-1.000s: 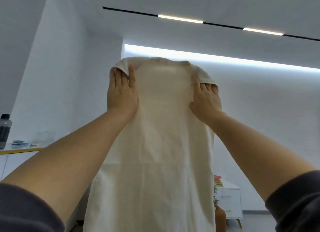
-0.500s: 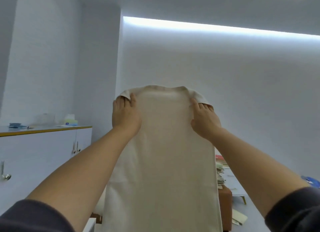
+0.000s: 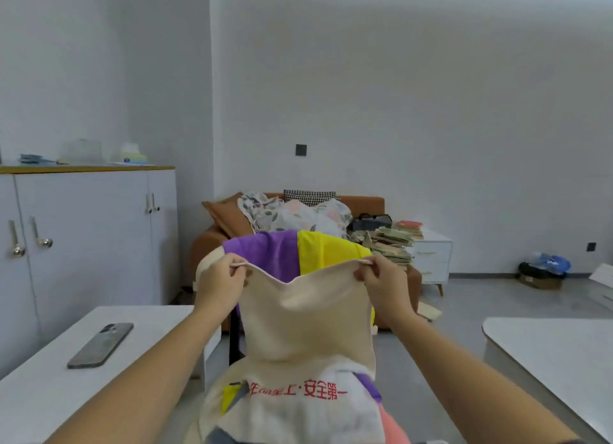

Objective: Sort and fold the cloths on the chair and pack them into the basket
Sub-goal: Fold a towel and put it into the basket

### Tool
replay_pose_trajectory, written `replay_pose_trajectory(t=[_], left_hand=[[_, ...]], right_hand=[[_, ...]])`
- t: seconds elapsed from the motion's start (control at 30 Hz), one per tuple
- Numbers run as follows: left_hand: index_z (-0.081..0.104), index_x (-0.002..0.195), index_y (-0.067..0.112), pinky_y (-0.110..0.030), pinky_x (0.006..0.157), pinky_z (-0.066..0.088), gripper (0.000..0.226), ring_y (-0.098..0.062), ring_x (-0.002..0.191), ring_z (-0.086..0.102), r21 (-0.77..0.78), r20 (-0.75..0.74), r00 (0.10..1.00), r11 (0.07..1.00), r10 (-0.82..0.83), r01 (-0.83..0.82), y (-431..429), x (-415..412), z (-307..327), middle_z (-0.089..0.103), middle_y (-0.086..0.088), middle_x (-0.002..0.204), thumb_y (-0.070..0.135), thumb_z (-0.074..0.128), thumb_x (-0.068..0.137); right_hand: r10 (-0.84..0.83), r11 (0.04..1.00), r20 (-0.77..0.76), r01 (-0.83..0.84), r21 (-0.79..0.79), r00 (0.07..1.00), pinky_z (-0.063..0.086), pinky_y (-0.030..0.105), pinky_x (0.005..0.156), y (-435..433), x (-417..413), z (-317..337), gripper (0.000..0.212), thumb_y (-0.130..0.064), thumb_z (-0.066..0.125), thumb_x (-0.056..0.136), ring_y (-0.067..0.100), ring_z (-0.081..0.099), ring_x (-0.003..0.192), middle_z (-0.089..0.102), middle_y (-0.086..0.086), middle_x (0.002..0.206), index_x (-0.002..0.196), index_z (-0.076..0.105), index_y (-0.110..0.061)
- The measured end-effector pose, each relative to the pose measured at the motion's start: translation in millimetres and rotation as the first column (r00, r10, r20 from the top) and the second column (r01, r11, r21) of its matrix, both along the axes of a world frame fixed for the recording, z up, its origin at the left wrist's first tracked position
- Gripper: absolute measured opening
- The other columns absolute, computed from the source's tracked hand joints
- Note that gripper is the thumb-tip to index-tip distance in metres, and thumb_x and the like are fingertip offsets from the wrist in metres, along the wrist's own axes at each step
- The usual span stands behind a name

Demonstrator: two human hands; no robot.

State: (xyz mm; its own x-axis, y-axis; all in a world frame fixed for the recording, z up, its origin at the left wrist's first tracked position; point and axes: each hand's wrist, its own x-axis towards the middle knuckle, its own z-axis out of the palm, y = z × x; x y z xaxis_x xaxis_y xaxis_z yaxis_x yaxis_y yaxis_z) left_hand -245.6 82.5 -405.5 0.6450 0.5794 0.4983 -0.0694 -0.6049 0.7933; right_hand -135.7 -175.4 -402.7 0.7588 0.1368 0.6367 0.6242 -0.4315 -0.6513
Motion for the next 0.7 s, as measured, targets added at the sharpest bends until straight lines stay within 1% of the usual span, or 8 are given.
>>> replay_pose_trajectory(t=[0.2, 0.3, 0.37, 0.43, 0.5, 0.57, 0.63, 0.7], left_hand=[[0.06, 0.074, 0.027, -0.043, 0.072, 0.056, 0.029, -0.015, 0.069, 0.068, -0.079, -0.168, 0.984, 0.996, -0.055, 0.042, -20.6, -49.0, -96.8, 0.07, 0.005, 0.074, 0.002, 0.053, 0.088], [0.057, 0.078, 0.03, -0.034, 0.071, 0.051, 0.025, -0.018, 0.083, 0.065, 0.024, -0.281, 0.959, 0.999, -0.036, 0.044, -30.9, -61.7, -126.9, 0.066, 0.007, 0.081, 0.008, 0.056, 0.087], [0.057, 0.099, 0.029, -0.027, 0.072, 0.045, 0.018, -0.017, 0.097, 0.062, 0.071, -0.346, 0.936, 0.993, -0.063, 0.093, -35.4, -66.8, -142.5, 0.064, 0.008, 0.097, 0.017, 0.061, 0.086], [0.043, 0.129, 0.029, -0.025, 0.077, 0.041, 0.055, -0.015, 0.109, 0.057, 0.11, -0.478, 0.867, 0.969, -0.144, 0.221, -36.9, -66.6, -161.3, 0.054, 0.009, 0.124, 0.033, 0.068, 0.08], [0.021, 0.144, 0.03, -0.027, 0.082, 0.043, 0.089, -0.018, 0.116, 0.052, 0.178, -0.595, 0.786, 0.926, -0.168, 0.332, -40.7, -64.4, -176.0, 0.034, 0.008, 0.143, 0.046, 0.068, 0.071], [0.009, 0.149, 0.029, -0.031, 0.088, 0.044, 0.101, -0.023, 0.122, 0.048, 0.334, -0.655, 0.754, 0.875, -0.052, 0.35, -44.8, -57.3, -182.6, 0.022, 0.002, 0.148, 0.05, 0.066, 0.068], [0.002, 0.15, 0.026, -0.034, 0.098, 0.04, 0.104, -0.023, 0.132, 0.037, 0.449, -0.651, 0.758, 0.822, 0.032, 0.351, -50.8, -46.5, -184.3, 0.023, 0.0, 0.148, 0.049, 0.063, 0.069], [-0.004, 0.15, 0.024, -0.04, 0.106, 0.035, 0.107, -0.021, 0.139, 0.027, 0.515, -0.667, 0.741, 0.763, 0.07, 0.392, -55.4, -38.7, -185.9, 0.03, 0.001, 0.146, 0.048, 0.059, 0.067]], right_hand=[[0.014, 0.999, -0.194, -0.02, -0.028, 0.981, 0.04, 0.015, 0.058, -21.3, -42.1, -98.8, 0.019, -0.009, 0.051, 0.094, 0.011, 0.058, 0.071, 0.066, -0.003, 0.074, 0.081, 0.062, -0.019], [0.024, 0.998, -0.296, -0.038, -0.04, 0.955, 0.042, 0.016, 0.059, -28.7, -55.2, -135.1, 0.025, -0.007, 0.049, 0.093, 0.006, 0.059, 0.068, 0.065, -0.009, 0.069, 0.076, 0.06, -0.022], [0.044, 0.996, -0.364, -0.068, -0.055, 0.93, 0.044, 0.021, 0.066, -32.0, -61.0, -154.4, 0.022, -0.005, 0.05, 0.091, 0.008, 0.062, 0.075, 0.068, -0.007, 0.076, 0.082, 0.061, -0.022], [0.061, 0.974, -0.431, -0.148, -0.17, 0.9, 0.043, 0.015, 0.071, -36.2, -63.7, -172.5, 0.018, -0.011, 0.055, 0.089, 0.01, 0.062, 0.093, 0.068, -0.004, 0.098, 0.104, 0.061, -0.019], [0.093, 0.884, -0.49, -0.299, -0.361, 0.866, 0.043, 0.017, 0.083, -39.7, -61.9, -190.5, 0.049, -0.025, 0.061, 0.083, 0.013, 0.055, 0.111, 0.058, -0.004, 0.121, 0.13, 0.047, -0.021], [0.061, 0.753, -0.484, -0.359, -0.552, 0.873, 0.043, 0.029, 0.094, -39.4, -57.0, -204.1, 0.073, -0.037, 0.06, 0.076, 0.019, 0.049, 0.121, 0.048, -0.004, 0.133, 0.141, 0.029, -0.027], [0.029, 0.69, -0.383, -0.296, -0.661, 0.923, 0.038, 0.034, 0.102, -35.6, -50.0, -211.6, 0.077, -0.037, 0.059, 0.077, 0.021, 0.045, 0.126, 0.045, -0.004, 0.139, 0.144, 0.022, -0.027], [0.035, 0.674, -0.256, -0.212, -0.708, 0.966, 0.03, 0.034, 0.11, -30.5, -44.0, -215.0, 0.075, -0.031, 0.058, 0.081, 0.019, 0.041, 0.129, 0.043, -0.004, 0.138, 0.145, 0.02, -0.023]])
